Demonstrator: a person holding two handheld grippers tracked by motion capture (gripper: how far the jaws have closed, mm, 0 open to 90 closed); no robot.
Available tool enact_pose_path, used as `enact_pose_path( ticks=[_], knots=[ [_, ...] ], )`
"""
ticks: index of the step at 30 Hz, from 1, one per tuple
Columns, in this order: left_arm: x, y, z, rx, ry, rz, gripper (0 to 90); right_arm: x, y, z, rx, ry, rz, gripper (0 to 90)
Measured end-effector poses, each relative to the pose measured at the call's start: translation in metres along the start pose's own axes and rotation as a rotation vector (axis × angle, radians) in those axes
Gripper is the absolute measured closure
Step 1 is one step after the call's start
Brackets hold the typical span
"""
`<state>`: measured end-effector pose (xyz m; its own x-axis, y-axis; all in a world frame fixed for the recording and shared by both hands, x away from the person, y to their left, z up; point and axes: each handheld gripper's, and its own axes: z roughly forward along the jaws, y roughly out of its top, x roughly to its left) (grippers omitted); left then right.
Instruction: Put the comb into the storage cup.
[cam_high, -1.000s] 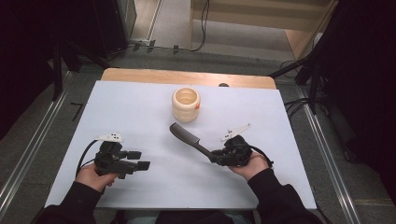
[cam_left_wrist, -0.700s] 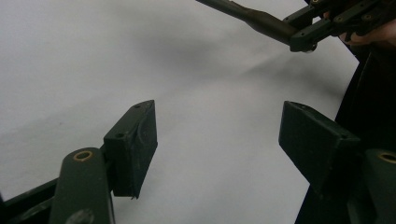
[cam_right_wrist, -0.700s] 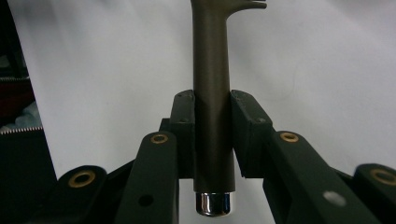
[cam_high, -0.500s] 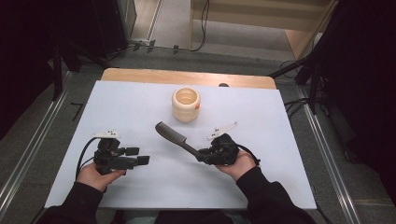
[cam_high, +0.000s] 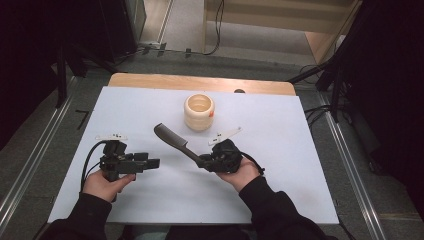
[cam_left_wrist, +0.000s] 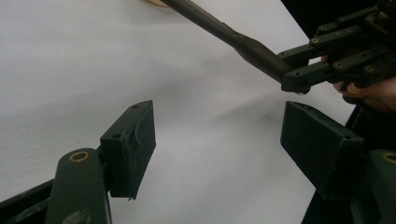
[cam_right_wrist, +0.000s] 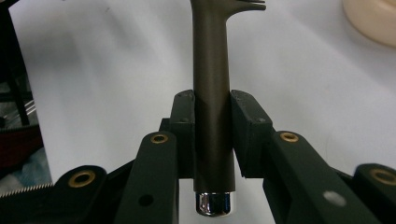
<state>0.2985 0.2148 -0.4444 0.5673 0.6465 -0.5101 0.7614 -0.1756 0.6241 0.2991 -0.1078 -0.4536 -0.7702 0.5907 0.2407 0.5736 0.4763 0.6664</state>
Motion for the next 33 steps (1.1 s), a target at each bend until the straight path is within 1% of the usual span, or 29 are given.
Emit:
enact_pose_path(
  ticks=[4,5,9,11,15,17,21,23,25,33],
  knots=[
    [0.001,0.002,-0.001,-0.024,0.023,0.001,27.2,0.004,0.007,0.007,-0.026,-0.011,0.000,70.2],
    [0.001,0.003,-0.001,-0.030,0.031,0.002,27.2,0.005,0.008,0.009,-0.037,-0.021,-0.007,70.2],
    [0.002,0.006,-0.002,-0.051,0.041,-0.011,27.2,0.008,0.015,0.016,-0.060,-0.031,-0.011,70.2],
    [0.002,0.008,-0.002,-0.063,0.039,-0.022,28.0,0.010,0.017,0.020,-0.069,-0.040,-0.006,70.2],
    [-0.001,0.013,-0.001,-0.088,0.049,-0.013,28.0,0.012,0.018,0.025,-0.113,-0.058,0.003,70.2],
    [-0.002,0.015,0.000,-0.102,0.052,-0.015,28.1,0.013,0.019,0.027,-0.135,-0.074,0.008,70.2],
    [-0.003,0.021,0.004,-0.130,0.061,-0.020,28.0,0.014,0.021,0.029,-0.174,-0.087,0.023,70.2],
    [-0.003,0.023,0.006,-0.136,0.056,-0.024,28.0,0.015,0.022,0.031,-0.182,-0.095,0.028,70.2],
    [-0.004,0.026,0.008,-0.151,0.069,-0.017,28.0,0.015,0.023,0.033,-0.187,-0.099,0.032,70.2],
    [-0.007,0.035,0.013,-0.207,0.100,-0.023,28.3,0.019,0.030,0.038,-0.211,-0.104,0.040,70.2]
  ],
)
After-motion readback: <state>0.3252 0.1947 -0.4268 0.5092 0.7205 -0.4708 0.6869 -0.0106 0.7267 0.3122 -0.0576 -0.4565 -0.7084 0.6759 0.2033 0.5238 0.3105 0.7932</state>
